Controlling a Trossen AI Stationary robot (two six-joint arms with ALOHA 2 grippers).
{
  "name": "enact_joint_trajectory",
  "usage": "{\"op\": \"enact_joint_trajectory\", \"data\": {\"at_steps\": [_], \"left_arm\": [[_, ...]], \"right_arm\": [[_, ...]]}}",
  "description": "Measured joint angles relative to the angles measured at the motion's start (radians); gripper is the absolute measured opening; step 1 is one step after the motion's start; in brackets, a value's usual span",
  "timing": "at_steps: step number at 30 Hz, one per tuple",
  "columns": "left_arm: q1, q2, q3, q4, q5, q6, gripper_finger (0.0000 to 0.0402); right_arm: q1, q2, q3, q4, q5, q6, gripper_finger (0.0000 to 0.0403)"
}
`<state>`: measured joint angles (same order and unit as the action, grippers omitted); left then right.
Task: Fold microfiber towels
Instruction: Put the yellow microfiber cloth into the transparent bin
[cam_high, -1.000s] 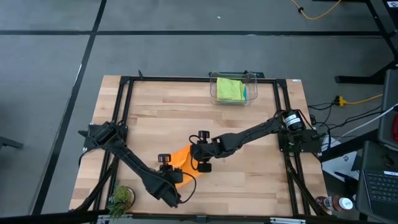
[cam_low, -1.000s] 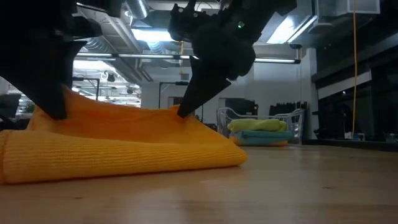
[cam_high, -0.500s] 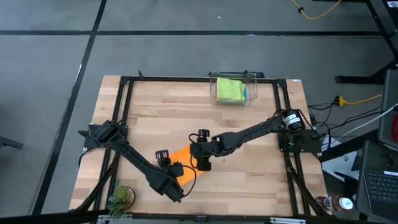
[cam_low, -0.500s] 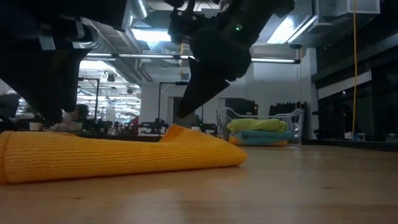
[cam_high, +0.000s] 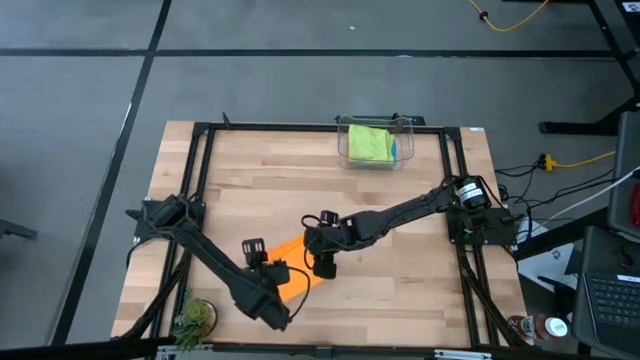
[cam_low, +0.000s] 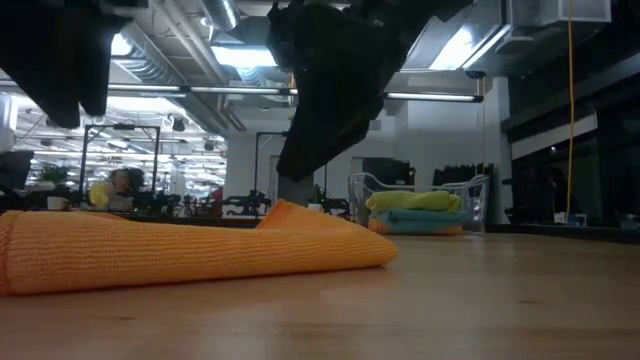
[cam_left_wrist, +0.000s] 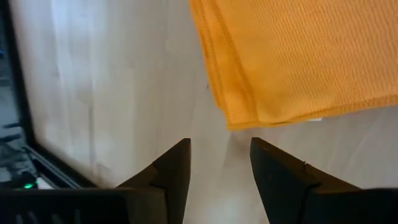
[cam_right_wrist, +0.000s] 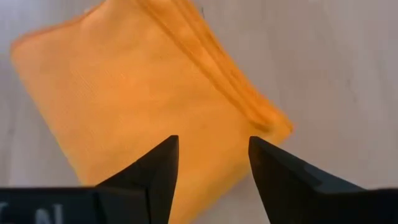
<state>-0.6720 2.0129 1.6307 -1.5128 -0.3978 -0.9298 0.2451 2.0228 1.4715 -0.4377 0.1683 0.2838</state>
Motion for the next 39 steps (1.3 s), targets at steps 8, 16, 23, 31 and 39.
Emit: {"op": "enact_joint_trajectory", "data": {"at_steps": [8,16,23,31,39], "left_arm": [[-0.064,0.0,0.01,-0.06,-0.072,-0.088,0.0157],[-0.101,0.0,0.01,-0.059,-0.146,-0.142,0.0157],[-0.101,0.0,0.01,-0.058,-0.17,-0.142,0.0157],[-0.096,0.0,0.01,-0.058,-0.176,-0.138,0.0157],[-0.094,0.0,0.009,-0.058,-0.172,-0.139,0.0157]], "right_arm": [[0.099,0.004,-0.107,0.297,0.201,0.174,0.0197],[0.138,0.141,-0.191,0.677,0.295,0.276,0.0197],[0.138,0.259,-0.121,0.745,0.42,0.263,0.0197],[0.081,0.26,-0.119,0.649,0.366,0.202,0.0197],[-0.015,0.188,-0.123,0.521,0.232,0.052,0.0197]]}}
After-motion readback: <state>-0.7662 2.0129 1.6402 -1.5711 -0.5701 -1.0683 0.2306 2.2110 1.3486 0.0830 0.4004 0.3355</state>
